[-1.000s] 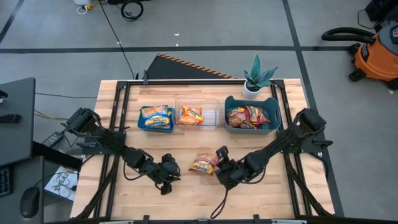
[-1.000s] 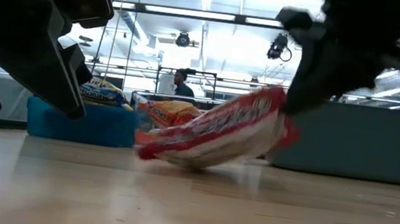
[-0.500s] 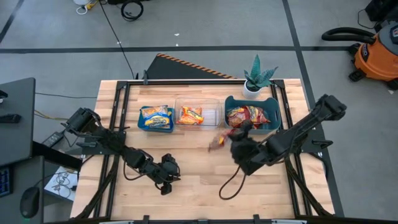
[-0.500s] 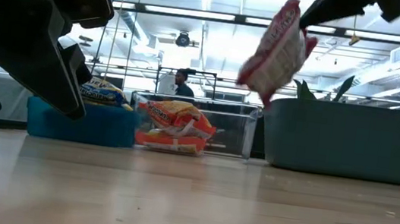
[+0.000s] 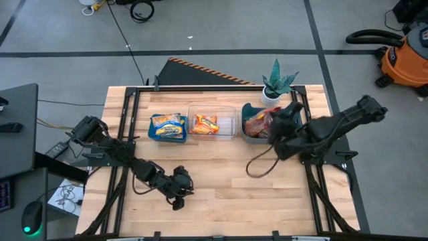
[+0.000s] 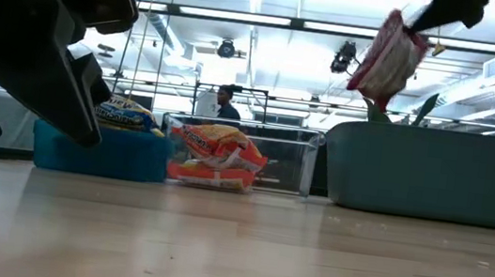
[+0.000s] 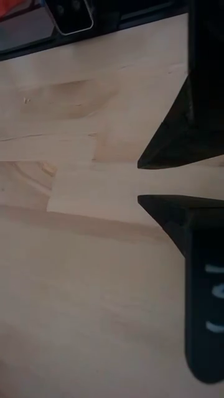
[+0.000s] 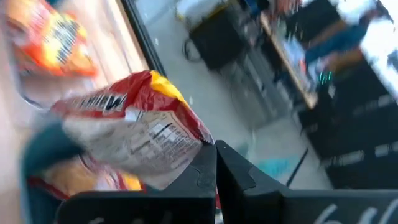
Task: Sort Maruchan noodles
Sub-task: Put the red noodle pack into the green bin
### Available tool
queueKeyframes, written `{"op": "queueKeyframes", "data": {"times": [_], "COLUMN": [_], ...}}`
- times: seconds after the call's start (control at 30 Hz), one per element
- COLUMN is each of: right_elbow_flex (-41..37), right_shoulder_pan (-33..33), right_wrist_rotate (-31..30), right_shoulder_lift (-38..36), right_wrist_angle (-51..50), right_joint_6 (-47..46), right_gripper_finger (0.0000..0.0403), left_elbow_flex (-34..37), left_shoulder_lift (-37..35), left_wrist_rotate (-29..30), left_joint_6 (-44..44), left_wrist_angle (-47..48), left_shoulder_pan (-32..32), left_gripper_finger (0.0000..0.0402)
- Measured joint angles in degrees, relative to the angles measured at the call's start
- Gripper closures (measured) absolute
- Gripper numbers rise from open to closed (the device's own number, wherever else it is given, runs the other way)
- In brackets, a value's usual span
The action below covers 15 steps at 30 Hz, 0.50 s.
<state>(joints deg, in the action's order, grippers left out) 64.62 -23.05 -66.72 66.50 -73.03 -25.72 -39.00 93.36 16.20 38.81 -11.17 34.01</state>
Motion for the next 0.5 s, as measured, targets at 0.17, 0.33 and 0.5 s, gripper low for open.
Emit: {"op": "queueKeyframes", "data": {"times": [0.17,0.33,0.5], "right_elbow_flex": [0.0,-0.17,-0.78], "right_shoulder_pan": [6.37,11.94,16.44], "right_wrist_rotate": [8.86,14.89,17.18], "right_shoulder_lift": [-3.13,-2.93,-1.39], "right_wrist_angle": [-9.55,-17.03,-16.71], "right_joint_6": [-8.44,-15.9,-16.5], "right_gripper_finger": [0.04,0.04,0.04], "left_elbow_flex": [0.0,0.0,0.0], "left_shoulder_lift": [0.0,0.0,-0.01], "left_wrist_rotate": [-0.13,-0.01,0.0], "left_joint_6": [0.0,0.02,0.02], "left_wrist_angle": [0.36,0.45,0.33], "left_shoulder_pan": [0.41,0.34,0.24], "left_gripper_finger": [0.032,0.032,0.032]}}
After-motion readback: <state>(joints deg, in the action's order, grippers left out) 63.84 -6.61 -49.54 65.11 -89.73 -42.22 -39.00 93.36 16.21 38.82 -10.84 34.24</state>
